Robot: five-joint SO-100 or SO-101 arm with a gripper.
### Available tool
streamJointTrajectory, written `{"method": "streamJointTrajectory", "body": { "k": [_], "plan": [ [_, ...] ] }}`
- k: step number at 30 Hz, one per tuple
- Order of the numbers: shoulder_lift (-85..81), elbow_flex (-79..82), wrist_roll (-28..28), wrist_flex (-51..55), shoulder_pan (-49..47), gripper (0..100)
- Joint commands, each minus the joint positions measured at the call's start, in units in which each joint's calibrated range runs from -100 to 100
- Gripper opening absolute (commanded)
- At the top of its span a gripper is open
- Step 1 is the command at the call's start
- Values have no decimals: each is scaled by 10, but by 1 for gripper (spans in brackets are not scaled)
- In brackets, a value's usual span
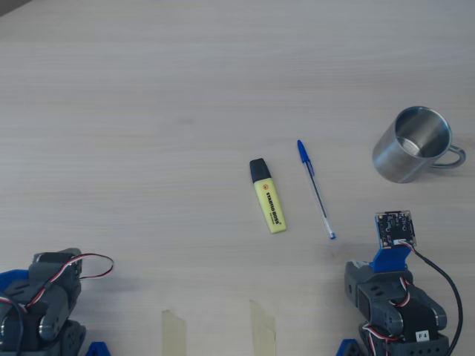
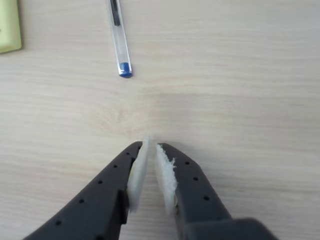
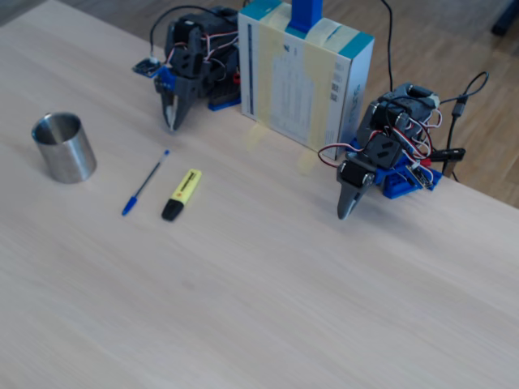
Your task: Grab the blue pen and put it in the silver cup.
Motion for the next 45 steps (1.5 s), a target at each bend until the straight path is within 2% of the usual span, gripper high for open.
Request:
{"method": "streamJointTrajectory", "body": {
  "k": [1, 20, 23, 28, 31, 38, 45],
  "plan": [
    [-3, 9, -2, 21, 0, 2],
    [-3, 9, -6, 17, 0, 3],
    [-2, 8, -6, 15, -1, 10],
    [-1, 8, -6, 14, -16, 33],
    [0, 0, -6, 11, -16, 42],
    [27, -57, -6, 10, -16, 43],
    [208, -214, -6, 10, -15, 43]
  ]
}}
